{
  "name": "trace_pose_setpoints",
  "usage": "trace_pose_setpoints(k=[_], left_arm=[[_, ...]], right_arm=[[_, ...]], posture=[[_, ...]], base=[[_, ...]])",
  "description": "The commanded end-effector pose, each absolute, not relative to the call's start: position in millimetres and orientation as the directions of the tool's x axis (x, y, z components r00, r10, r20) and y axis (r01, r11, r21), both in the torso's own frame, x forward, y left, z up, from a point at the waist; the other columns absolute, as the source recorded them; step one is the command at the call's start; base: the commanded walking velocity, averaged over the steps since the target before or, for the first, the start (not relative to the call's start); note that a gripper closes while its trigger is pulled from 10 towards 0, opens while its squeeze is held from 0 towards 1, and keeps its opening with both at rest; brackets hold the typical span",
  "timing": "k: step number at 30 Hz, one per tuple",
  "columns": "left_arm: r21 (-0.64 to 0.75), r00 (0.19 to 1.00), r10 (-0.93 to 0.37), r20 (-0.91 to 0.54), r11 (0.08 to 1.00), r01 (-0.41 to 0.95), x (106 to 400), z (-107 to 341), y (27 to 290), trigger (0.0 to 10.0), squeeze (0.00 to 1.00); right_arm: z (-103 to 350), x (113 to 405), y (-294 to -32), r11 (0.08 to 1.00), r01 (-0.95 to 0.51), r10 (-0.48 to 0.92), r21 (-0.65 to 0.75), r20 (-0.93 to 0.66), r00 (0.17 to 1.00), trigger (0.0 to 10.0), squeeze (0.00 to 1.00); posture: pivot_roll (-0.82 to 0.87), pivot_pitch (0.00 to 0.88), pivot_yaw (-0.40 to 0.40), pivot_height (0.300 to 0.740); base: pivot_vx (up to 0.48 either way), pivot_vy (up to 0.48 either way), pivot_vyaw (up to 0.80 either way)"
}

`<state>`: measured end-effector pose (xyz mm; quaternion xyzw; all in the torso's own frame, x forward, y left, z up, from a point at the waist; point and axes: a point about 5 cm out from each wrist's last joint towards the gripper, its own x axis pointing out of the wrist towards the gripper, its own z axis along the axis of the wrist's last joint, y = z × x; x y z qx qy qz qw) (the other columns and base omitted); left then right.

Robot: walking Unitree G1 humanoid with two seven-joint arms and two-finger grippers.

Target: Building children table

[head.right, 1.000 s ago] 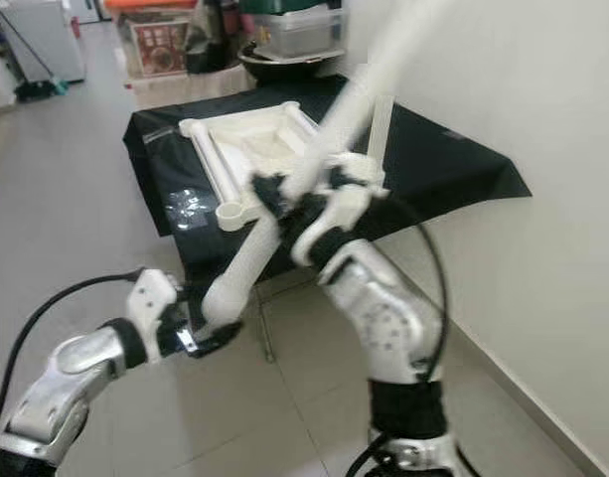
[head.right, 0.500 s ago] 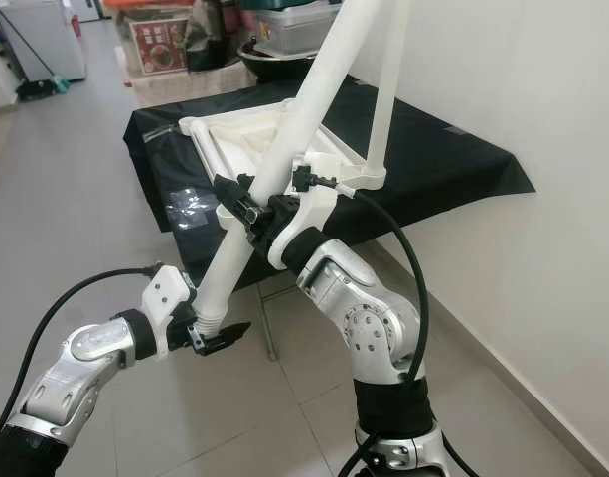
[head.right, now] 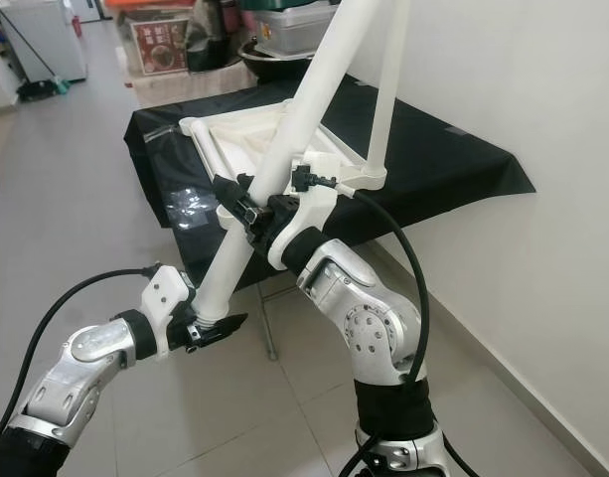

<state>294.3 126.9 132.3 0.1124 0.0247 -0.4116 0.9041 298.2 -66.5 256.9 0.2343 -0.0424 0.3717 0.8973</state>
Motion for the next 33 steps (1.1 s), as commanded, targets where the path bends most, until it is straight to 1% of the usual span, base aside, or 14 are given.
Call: trace_pose_setpoints(k=[1,2,3,4,5,6,10,11,12,25,26,27,28,33], left_arm=[[0.152,0.664,-0.738,-0.118,0.648,0.747,295,133,128,0.0,0.00],[0.147,0.630,-0.768,-0.116,0.614,0.775,291,136,125,10.0,0.00],[0.147,0.630,-0.768,-0.116,0.614,0.775,291,136,125,10.0,0.00],[0.150,0.580,-0.805,-0.121,0.563,0.813,285,139,123,10.0,0.00],[0.150,0.580,-0.805,-0.121,0.563,0.813,285,139,123,10.0,0.00],[0.152,0.450,-0.882,-0.139,0.430,0.890,268,148,121,10.0,0.00],[0.153,0.400,-0.904,-0.149,0.378,0.913,261,151,122,10.0,0.00],[0.146,0.355,-0.922,-0.154,0.334,0.931,255,155,123,10.0,0.00],[0.138,0.317,-0.935,-0.162,0.296,0.945,249,159,126,10.0,0.00],[0.093,0.161,-0.936,-0.314,0.138,0.986,219,150,146,10.0,0.00],[0.082,0.158,-0.937,-0.313,0.139,0.987,218,149,146,10.0,0.00],[0.074,0.157,-0.938,-0.310,0.141,0.987,218,148,146,10.0,0.00],[0.069,0.155,-0.938,-0.310,0.140,0.988,219,146,145,10.0,0.00],[0.053,0.135,-0.940,-0.314,0.125,0.991,220,143,141,10.0,0.00]], right_arm=[[261,292,-60,0.582,-0.724,0.676,0.370,0.274,0.684,4.3,0.00],[262,290,-61,0.562,-0.741,0.686,0.369,0.293,0.666,10.0,0.00],[262,290,-61,0.562,-0.741,0.686,0.369,0.293,0.666,10.0,0.00],[260,289,-63,0.550,-0.753,0.693,0.361,0.307,0.653,10.0,1.00],[260,289,-63,0.550,-0.753,0.693,0.361,0.307,0.653,10.0,1.00],[258,289,-69,0.531,-0.776,0.709,0.340,0.322,0.627,10.0,1.00],[258,287,-71,0.516,-0.789,0.722,0.333,0.325,0.610,10.0,1.00],[258,284,-74,0.487,-0.814,0.744,0.317,0.338,0.577,10.0,0.62],[257,279,-77,0.433,-0.850,0.777,0.299,0.354,0.521,10.0,0.00],[250,255,-83,0.218,-0.957,0.899,0.192,0.343,0.274,10.0,0.00],[252,252,-82,0.191,-0.962,0.899,0.195,0.358,0.251,8.3,0.00],[253,250,-81,0.174,-0.965,0.897,0.198,0.372,0.238,5.2,0.00],[255,248,-79,0.153,-0.966,0.889,0.209,0.398,0.227,0.0,0.00],[258,243,-75,0.100,-0.968,0.868,0.229,0.455,0.197,0.0,0.00]], posture=[[-0.05,0.000,0.018,0.740],[-0.04,0.000,0.015,0.740],[-0.04,0.000,0.015,0.740],[-0.04,0.000,0.011,0.740],[-0.04,0.000,0.011,0.740],[-0.04,0.000,0.004,0.740],[-0.04,0.000,0.004,0.740],[-0.03,0.000,0.002,0.740],[-0.03,0.000,0.001,0.740],[-0.02,0.000,-0.008,0.740],[-0.02,0.000,-0.008,0.740],[-0.03,0.000,-0.007,0.740],[-0.03,0.000,-0.007,0.740],[-0.03,0.000,-0.007,0.740]], base=[[0.000,0.000,0.00],[0.000,0.000,0.00],[0.000,0.000,0.00],[0.000,0.000,0.00],[0.000,0.000,0.00],[0.000,0.000,0.00],[0.000,0.000,0.00],[0.000,0.000,0.00],[0.000,0.000,0.00],[0.000,0.000,0.00],[0.000,0.000,0.00],[0.000,0.000,0.00],[0.000,0.000,0.00],[0.000,0.000,0.00]])
